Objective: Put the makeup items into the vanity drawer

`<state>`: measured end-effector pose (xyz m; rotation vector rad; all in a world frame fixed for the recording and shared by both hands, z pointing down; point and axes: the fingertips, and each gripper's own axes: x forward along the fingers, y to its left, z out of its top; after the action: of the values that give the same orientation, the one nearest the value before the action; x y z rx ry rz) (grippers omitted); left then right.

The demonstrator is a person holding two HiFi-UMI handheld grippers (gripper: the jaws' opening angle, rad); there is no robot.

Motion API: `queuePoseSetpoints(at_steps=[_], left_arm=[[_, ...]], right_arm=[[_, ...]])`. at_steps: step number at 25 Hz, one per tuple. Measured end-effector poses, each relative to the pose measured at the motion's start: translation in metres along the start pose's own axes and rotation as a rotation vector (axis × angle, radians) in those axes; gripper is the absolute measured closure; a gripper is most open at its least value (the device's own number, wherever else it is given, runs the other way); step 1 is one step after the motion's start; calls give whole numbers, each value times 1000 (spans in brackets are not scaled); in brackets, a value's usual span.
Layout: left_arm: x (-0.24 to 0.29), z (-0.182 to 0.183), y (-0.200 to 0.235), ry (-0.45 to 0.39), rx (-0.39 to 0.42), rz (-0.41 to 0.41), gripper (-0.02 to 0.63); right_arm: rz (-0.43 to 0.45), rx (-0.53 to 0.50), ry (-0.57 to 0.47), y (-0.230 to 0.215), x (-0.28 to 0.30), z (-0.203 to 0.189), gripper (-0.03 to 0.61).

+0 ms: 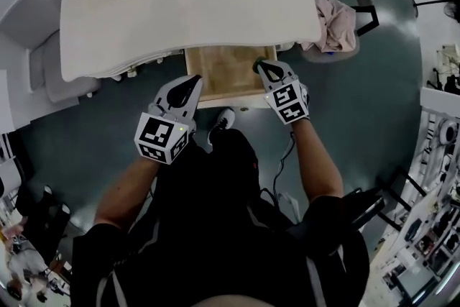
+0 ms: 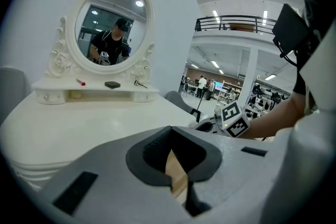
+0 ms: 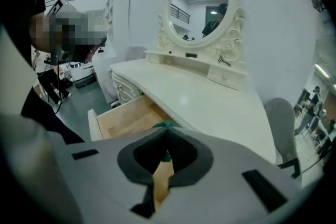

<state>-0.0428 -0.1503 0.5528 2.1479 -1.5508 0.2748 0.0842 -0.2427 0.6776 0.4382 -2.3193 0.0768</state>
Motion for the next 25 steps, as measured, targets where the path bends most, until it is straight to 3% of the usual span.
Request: queuePoseSetpoints(at_steps=[7,13,25], left_arm=[[-8,-23,-3,20,32,29,611],[-17,-31,9,26,2,87,611],[-35,-43,36,28,-19,185,611]], right_arm=[[115,-206,118,22,61,-23,574],[164,-346,193,32,102,-38,574],[236,-451,305,45,155,-70,574]])
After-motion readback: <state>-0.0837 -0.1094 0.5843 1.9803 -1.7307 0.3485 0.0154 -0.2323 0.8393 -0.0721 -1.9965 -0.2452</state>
